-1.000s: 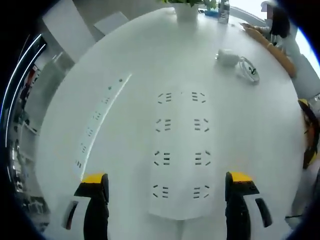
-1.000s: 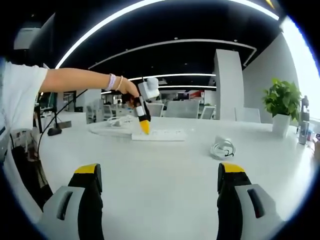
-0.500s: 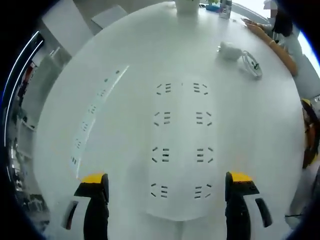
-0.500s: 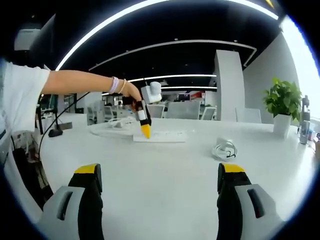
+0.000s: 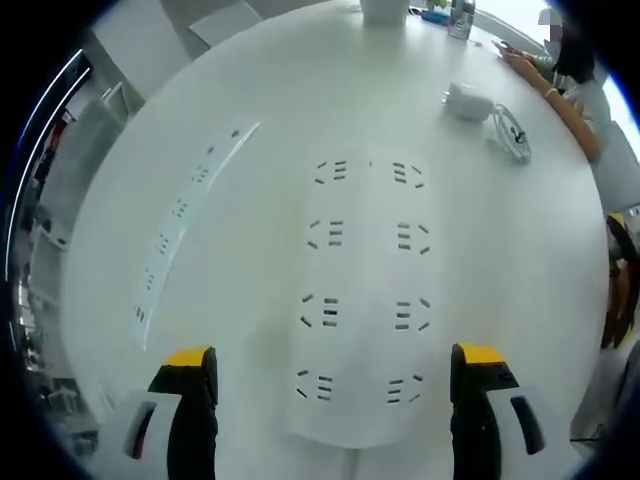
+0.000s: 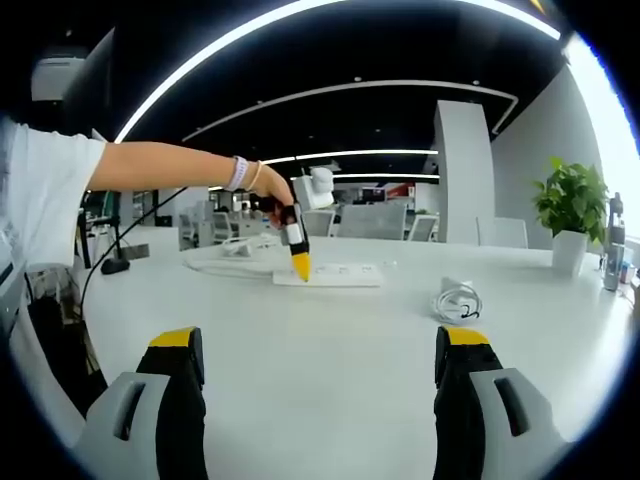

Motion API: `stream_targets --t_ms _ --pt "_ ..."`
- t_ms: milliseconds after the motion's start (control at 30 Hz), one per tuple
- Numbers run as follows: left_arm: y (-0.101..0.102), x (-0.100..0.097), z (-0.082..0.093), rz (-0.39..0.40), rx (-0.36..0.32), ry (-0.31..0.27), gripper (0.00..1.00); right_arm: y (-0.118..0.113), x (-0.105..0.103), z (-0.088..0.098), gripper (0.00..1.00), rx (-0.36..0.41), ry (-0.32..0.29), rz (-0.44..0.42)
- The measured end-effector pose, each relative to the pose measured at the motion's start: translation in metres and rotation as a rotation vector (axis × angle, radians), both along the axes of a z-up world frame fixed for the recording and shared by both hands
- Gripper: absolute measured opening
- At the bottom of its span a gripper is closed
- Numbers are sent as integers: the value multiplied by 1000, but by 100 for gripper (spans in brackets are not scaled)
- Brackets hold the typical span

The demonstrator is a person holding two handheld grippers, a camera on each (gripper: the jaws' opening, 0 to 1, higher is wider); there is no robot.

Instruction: Straighten the power strip on the desk, plug the charger into it

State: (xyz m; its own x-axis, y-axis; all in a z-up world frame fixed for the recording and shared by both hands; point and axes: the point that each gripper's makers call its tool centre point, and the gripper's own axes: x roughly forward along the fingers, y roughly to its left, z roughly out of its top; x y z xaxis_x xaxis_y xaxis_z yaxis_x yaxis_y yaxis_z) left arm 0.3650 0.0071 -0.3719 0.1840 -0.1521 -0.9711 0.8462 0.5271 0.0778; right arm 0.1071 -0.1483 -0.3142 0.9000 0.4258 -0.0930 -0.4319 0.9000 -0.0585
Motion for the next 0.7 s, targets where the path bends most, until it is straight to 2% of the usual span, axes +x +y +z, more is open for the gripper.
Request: stream_targets --t_ms 267,700 --pt "0 0 -4 29 -7 20 99 2 0 -1 96 -1 3 4" --pt "-3 -6 -11 5 -11 73 97 0 1 -1 96 0 4 -3"
